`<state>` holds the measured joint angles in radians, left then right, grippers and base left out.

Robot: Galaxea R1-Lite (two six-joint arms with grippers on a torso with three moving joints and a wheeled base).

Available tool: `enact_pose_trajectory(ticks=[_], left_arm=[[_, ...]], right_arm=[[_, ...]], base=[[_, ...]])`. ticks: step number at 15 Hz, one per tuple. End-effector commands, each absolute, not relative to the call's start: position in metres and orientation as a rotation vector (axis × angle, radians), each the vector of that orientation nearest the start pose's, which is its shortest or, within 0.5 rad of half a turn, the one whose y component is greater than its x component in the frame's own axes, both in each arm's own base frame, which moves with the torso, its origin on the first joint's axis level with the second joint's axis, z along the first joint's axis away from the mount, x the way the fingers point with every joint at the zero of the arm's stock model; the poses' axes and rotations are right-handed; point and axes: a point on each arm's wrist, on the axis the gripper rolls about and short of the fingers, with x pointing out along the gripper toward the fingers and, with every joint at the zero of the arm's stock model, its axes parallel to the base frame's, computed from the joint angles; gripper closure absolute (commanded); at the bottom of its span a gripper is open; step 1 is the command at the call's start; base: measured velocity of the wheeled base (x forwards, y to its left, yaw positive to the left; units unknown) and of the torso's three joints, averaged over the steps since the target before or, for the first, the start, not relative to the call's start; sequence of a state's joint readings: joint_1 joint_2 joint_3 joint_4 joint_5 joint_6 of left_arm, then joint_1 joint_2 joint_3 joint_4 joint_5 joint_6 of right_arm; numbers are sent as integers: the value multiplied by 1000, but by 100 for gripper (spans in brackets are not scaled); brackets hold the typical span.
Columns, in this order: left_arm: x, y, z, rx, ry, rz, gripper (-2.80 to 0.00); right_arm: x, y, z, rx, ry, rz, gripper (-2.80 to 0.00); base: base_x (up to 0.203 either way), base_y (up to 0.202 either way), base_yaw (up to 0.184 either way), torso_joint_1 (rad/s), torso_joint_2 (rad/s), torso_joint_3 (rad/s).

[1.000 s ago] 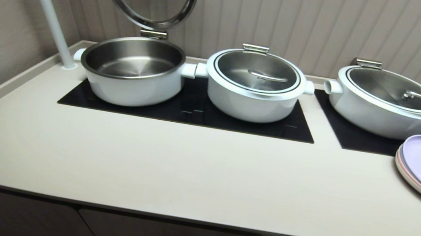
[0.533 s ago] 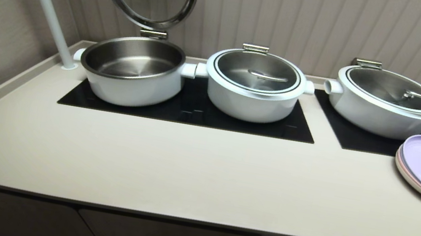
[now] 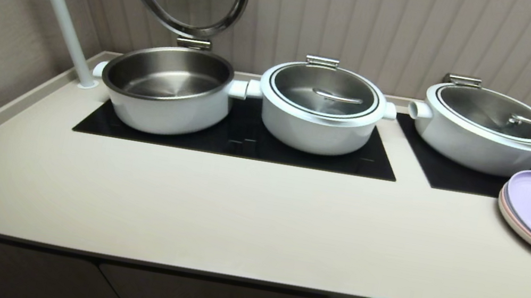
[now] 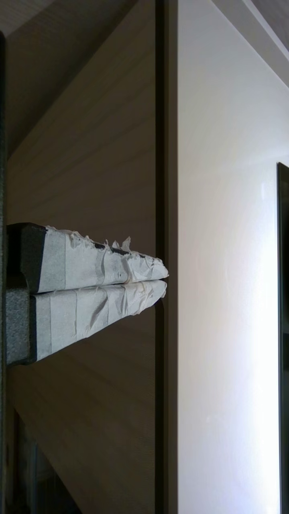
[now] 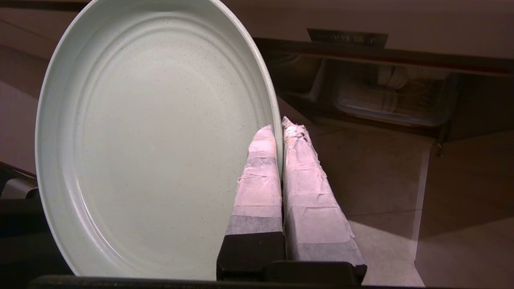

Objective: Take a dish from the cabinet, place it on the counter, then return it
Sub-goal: Place it on the table

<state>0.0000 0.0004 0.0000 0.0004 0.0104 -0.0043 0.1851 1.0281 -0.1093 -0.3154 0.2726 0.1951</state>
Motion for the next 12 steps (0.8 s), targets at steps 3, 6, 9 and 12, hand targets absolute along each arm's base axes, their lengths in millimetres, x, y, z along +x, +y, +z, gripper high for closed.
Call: enact_pose_trajectory(ticks=[3, 6, 9, 12], left_arm=[[-23, 0, 75, -5, 0, 11, 0], [-23, 0, 75, -5, 0, 11, 0], [-23, 0, 75, -5, 1, 11, 0], [-23, 0, 75, -5, 2, 11, 0]], right_arm=[[105, 26, 125, 221, 645, 385, 0], [113, 28, 138, 282, 683, 363, 0], [125, 30, 143, 312, 714, 345, 0], [143, 33, 150, 330, 724, 334, 0]], base=[[0, 0, 0, 0, 0, 0], [0, 0, 0, 0, 0, 0], [0, 0, 0, 0, 0, 0], [0, 0, 0, 0, 0, 0]])
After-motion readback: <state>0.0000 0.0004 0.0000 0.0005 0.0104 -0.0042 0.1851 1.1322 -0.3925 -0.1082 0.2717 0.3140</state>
